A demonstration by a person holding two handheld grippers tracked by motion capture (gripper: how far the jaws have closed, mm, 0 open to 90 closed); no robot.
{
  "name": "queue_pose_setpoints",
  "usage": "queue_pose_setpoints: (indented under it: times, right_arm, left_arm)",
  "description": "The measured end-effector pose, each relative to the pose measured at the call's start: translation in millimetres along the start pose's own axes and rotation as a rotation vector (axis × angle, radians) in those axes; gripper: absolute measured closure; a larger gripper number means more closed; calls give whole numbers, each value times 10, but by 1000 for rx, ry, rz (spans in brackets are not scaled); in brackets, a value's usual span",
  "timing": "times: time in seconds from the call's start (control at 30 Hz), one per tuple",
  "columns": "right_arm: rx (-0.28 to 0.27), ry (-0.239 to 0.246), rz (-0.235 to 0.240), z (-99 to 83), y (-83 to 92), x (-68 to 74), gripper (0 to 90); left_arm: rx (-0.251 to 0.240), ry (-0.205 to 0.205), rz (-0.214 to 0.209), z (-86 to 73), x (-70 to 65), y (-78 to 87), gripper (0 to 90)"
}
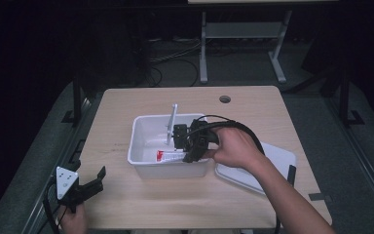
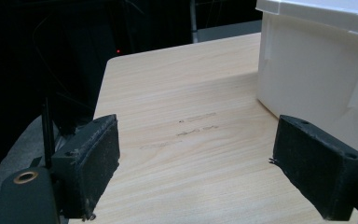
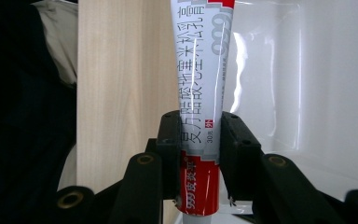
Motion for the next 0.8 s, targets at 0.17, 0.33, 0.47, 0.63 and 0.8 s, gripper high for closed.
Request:
queue_pose_setpoints:
  times: [0.17,0.33,0.47,0.63,0.8]
  right_arm:
    - [11,-8,2,21,-71,-76,706]
    - [29,-17,7,13,-183,-138,706]
    - [28,-24,12,22,-235,-179,706]
    - [39,-34,22,18,-304,-212,706]
    - [40,-42,25,2,-384,-245,706]
  left_arm:
    - [-2,3,-1,-2,5,2,138]
    - [-3,4,2,-3,18,11,138]
    - [-2,9,-1,-7,16,7,138]
    - [-4,6,-3,-2,6,5,138]
    - [-6,8,-4,-2,8,8,138]
Point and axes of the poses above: each handheld gripper's, and its own axes: y roughly backward along the jaws, z roughly out of its top, x roughly to its left, the point moved 10 cm from there along -y, roughly forward along the jaws, and after that the axes turned 12 degrees about -z, right-handed, at the moved point
